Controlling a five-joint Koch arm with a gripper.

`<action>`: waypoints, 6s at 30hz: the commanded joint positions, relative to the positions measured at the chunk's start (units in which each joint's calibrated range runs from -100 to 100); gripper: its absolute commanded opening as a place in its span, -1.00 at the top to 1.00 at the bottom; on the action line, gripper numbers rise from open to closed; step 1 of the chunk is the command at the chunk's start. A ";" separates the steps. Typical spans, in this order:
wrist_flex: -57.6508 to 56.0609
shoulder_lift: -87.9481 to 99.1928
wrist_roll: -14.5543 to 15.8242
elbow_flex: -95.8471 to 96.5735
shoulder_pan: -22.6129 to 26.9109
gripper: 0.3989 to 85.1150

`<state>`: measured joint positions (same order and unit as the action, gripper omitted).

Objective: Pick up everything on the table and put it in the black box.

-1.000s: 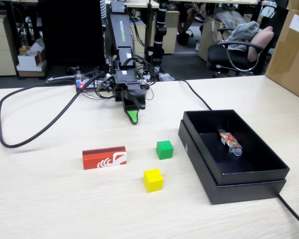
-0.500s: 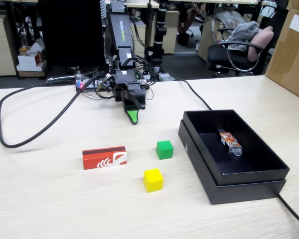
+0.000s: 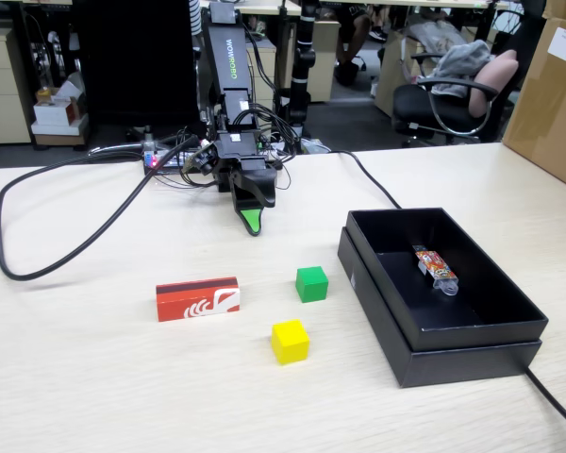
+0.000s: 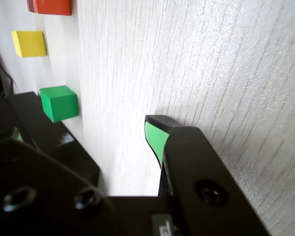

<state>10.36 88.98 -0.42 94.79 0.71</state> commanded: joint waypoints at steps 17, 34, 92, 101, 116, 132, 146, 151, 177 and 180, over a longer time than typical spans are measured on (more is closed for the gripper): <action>-0.64 -0.11 0.05 0.67 0.00 -0.14; -0.64 -0.11 0.05 0.67 0.00 -0.14; -70.53 -12.27 3.17 -70.95 1.42 -0.11; -82.37 -33.16 3.52 -91.44 1.37 -0.12; -89.11 -71.14 4.05 -116.10 0.88 -0.11; -89.11 -91.79 4.40 -121.09 2.44 -0.11; -89.11 -100.28 4.69 -125.62 3.66 -0.01; -89.11 -102.12 4.74 -126.71 3.47 0.07; -89.28 -103.38 5.08 -128.25 2.30 0.68; -91.87 -96.15 4.69 -128.07 1.76 0.68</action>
<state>-78.04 -17.04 4.62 -29.86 3.15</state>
